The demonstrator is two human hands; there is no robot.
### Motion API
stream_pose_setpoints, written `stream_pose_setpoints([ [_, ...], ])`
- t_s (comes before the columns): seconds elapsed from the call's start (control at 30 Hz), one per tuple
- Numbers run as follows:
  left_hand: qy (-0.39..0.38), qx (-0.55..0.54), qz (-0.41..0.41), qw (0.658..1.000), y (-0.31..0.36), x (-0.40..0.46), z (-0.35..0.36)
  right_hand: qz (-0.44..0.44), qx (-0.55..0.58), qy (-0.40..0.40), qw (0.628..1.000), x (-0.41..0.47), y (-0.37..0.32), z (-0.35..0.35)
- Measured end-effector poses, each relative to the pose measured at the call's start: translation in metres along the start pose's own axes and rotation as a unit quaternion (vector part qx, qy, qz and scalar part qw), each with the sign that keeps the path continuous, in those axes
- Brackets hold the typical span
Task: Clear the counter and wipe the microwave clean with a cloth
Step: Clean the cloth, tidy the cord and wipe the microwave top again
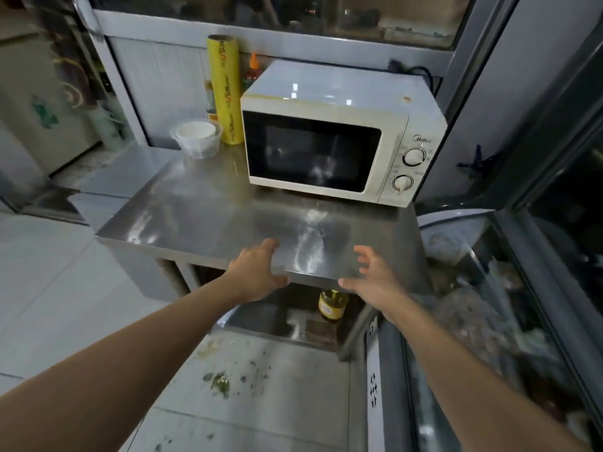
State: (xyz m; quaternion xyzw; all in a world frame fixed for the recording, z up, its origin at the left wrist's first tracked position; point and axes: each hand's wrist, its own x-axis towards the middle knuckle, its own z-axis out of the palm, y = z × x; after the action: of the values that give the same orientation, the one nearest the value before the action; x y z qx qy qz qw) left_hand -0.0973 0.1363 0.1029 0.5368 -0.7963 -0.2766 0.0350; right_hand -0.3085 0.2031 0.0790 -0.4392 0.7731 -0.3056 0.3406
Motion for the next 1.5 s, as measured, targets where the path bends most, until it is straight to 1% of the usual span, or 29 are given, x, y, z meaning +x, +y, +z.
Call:
stream_pose_setpoints([
  [0.13,-0.041,-0.029,-0.01,0.999,-0.029,-0.001,0.033,0.03,-0.004,0.007,1.0,-0.008,0.023,0.037],
  [0.37,-0.073,-0.005,-0.002,0.997,-0.083,0.018,0.109,0.068,-0.025,-0.012,0.997,-0.004,0.09,0.108],
  [0.5,-0.063,0.008,-0.003,0.998,-0.116,0.039,0.16,0.108,-0.031,-0.028,0.993,0.016,0.144,0.148],
  [0.6,-0.082,-0.023,-0.013,0.996,-0.141,0.058,0.204,0.121,-0.052,-0.036,0.991,0.037,0.183,0.178],
  [0.77,-0.094,-0.032,-0.004,0.995,-0.177,0.091,0.278,0.144,-0.06,-0.036,0.987,0.077,0.248,0.226],
  [0.87,-0.09,-0.052,0.004,0.995,-0.195,0.116,0.321,0.136,-0.07,-0.033,0.988,0.103,0.286,0.252],
  [1.13,-0.072,-0.058,0.022,0.995,-0.243,0.18,0.426,0.117,-0.101,-0.013,0.988,0.181,0.39,0.316],
  [1.4,-0.05,-0.007,0.035,0.998,-0.284,0.233,0.478,0.035,-0.207,0.015,0.978,0.257,0.449,0.367],
  [1.5,-0.051,-0.004,0.04,0.998,-0.296,0.245,0.49,0.011,-0.301,0.037,0.953,0.277,0.461,0.378],
])
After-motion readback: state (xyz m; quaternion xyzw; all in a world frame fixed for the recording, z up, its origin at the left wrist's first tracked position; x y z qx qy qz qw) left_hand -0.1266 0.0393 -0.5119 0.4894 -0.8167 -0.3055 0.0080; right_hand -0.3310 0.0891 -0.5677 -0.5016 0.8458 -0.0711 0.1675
